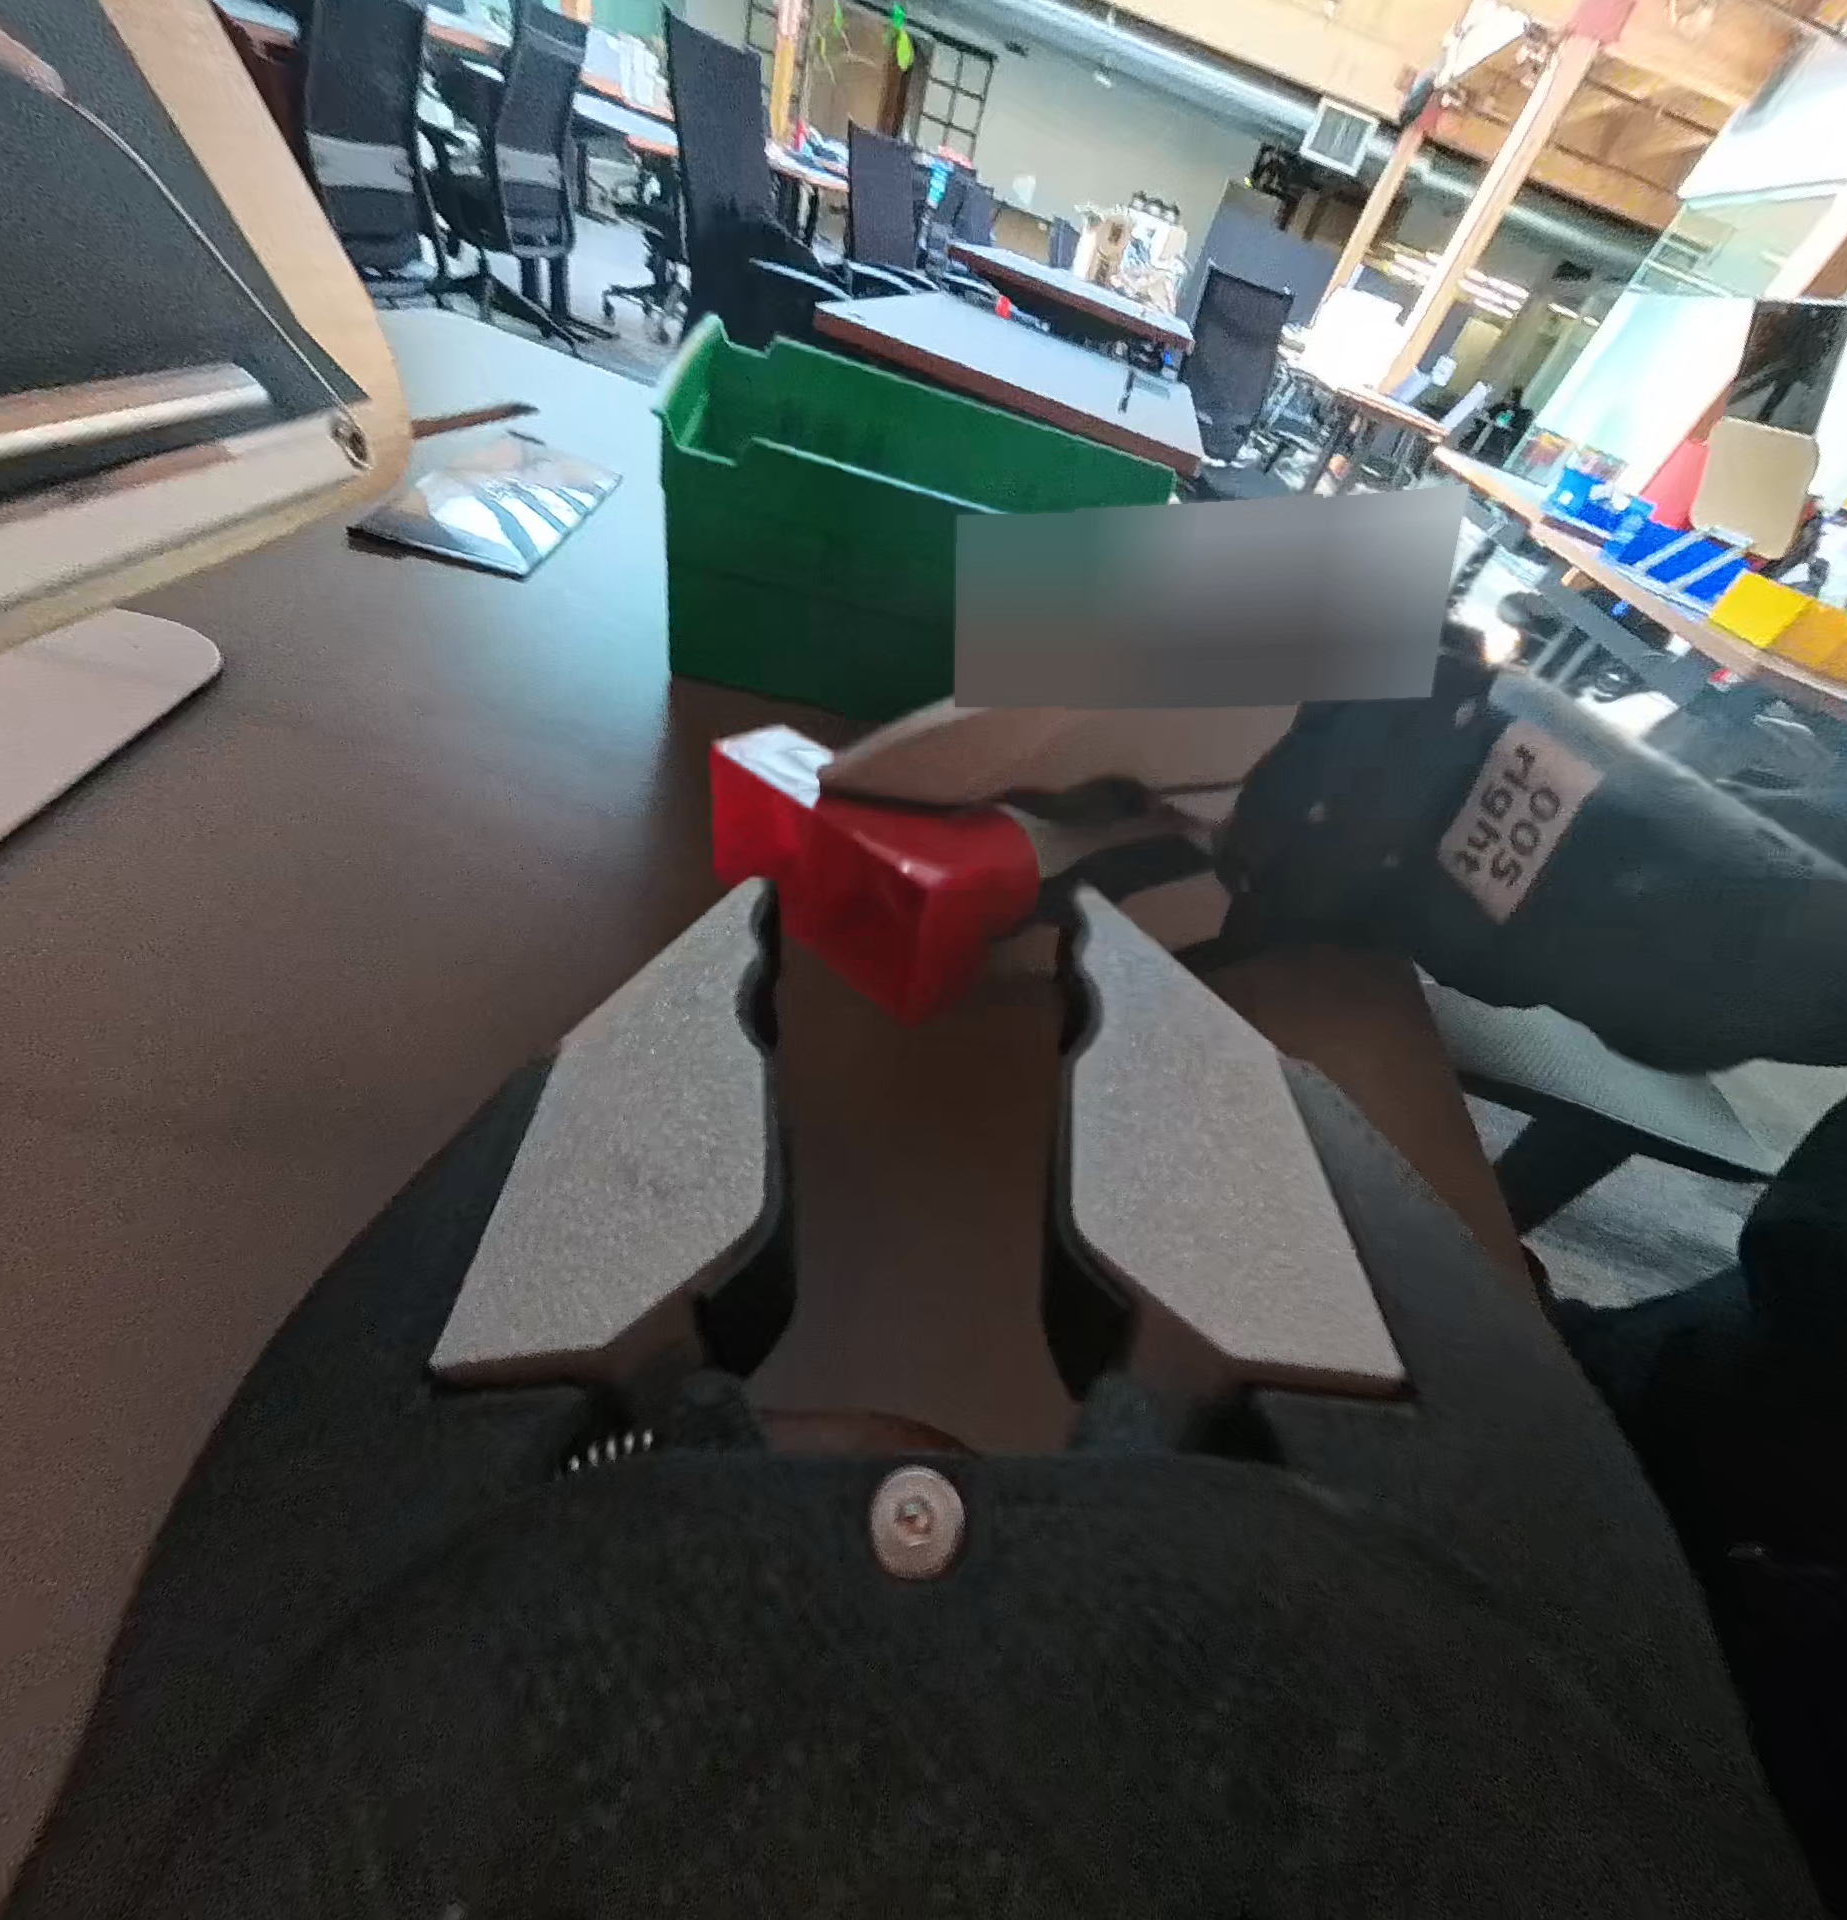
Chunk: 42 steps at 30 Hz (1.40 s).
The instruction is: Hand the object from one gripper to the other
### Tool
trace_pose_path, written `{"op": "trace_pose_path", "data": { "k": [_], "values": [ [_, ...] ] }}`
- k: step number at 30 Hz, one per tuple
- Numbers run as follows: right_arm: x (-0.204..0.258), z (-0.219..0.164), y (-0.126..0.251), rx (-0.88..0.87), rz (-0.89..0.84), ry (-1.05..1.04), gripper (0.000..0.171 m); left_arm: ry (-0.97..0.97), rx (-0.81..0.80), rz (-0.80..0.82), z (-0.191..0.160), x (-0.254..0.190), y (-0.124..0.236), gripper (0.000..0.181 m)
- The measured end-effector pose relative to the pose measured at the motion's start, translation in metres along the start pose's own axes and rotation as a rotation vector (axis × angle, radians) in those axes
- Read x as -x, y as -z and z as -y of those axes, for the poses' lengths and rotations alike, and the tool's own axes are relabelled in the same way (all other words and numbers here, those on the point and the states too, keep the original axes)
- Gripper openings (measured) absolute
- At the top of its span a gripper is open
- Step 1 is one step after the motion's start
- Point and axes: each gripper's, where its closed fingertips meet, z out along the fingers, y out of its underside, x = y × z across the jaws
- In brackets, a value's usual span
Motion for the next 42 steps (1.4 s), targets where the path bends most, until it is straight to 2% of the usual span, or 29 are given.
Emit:
{"op": "trace_pose_path", "data": {
  "k": [1, 2, 8, 10, 12, 14, 15, 16, 19, 20, 24, 27, 29, 33, 36, 37, 39, 42],
  "values": [
    [0.004, -0.001, -0.001, 0.006, 0.01, 0.008, 0.029, -0.015, -0.016, 0.008, 0.003, 0.0, 0.002, 0.031],
    [0.004, -0.001, -0.002, 0.011, 0.004, 0.003, 0.029, -0.032, -0.022, -0.003, 0.003, -0.002, 0.003, 0.019],
    [0.005, -0.001, -0.006, 0.003, 0.01, -0.068, 0.037, -0.14, 0.03, 0.022, -0.001, -0.005, 0.003, 0.014],
    [0.006, -0.003, -0.005, -0.008, 0.025, -0.086, 0.041, -0.231, 0.042, 0.096, 0.0, 0.001, 0.005, 0.012],
    [0.012, -0.006, -0.003, -0.026, 0.107, -0.192, 0.046, -0.473, 0.107, 0.23, -0.004, 0.012, 0.009, 0.008],
    [0.021, -0.005, 0.002, -0.085, 0.273, -0.431, 0.051, -0.755, 0.142, 0.364, -0.003, 0.018, 0.012, 0.003],
    [0.024, -0.005, 0.004, -0.108, 0.362, -0.567, 0.067, -0.857, 0.145, 0.39, -0.002, 0.015, 0.011, 0.003],
    [0.022, -0.005, 0.005, -0.126, 0.414, -0.693, 0.075, -0.91, 0.133, 0.371, -0.002, 0.007, 0.008, 0.003],
    [0.012, 0.004, 0.012, -0.256, 0.57, -1.029, 0.077, -0.987, 0.071, 0.366, 0.004, -0.007, 0.005, 0.003],
    [0.008, 0.008, 0.016, -0.314, 0.628, -1.128, 0.077, -0.983, 0.037, 0.318, 0.005, -0.015, 0.004, 0.003],
    [-0.02, 0.028, 0.041, -0.624, 0.878, -1.464, 0.065, -0.855, -0.127, 0.028, 0.009, -0.061, 0.003, 0.003],
    [-0.038, 0.04, 0.062, -0.808, 1.045, -1.591, 0.045, -0.844, -0.171, -0.041, 0.011, -0.074, 0.004, 0.003],
    [-0.043, 0.041, 0.061, -0.829, 1.042, -1.629, 0.032, -0.861, -0.136, -0.019, 0.006, -0.071, 0.0, 0.003],
    [-0.042, 0.035, 0.052, -0.785, 0.971, -1.637, 0.032, -0.798, -0.085, 0.019, 0.004, -0.057, -0.002, 0.004],
    [-0.042, 0.023, 0.043, -0.704, 0.825, -1.557, 0.03, -0.735, -0.037, 0.101, 0.003, -0.035, -0.001, 0.011],
    [-0.042, 0.02, 0.04, -0.672, 0.773, -1.525, 0.03, -0.713, -0.036, 0.128, 0.004, -0.029, 0.0, 0.016],
    [-0.042, 0.011, 0.033, -0.579, 0.639, -1.428, 0.03, -0.62, -0.009, 0.137, 0.001, -0.02, 0.001, 0.041],
    [-0.044, 0.008, 0.032, -0.485, 0.441, -1.177, 0.029, -0.457, 0.031, 0.135, -0.002, -0.008, 0.001, 0.066]
  ]
}}
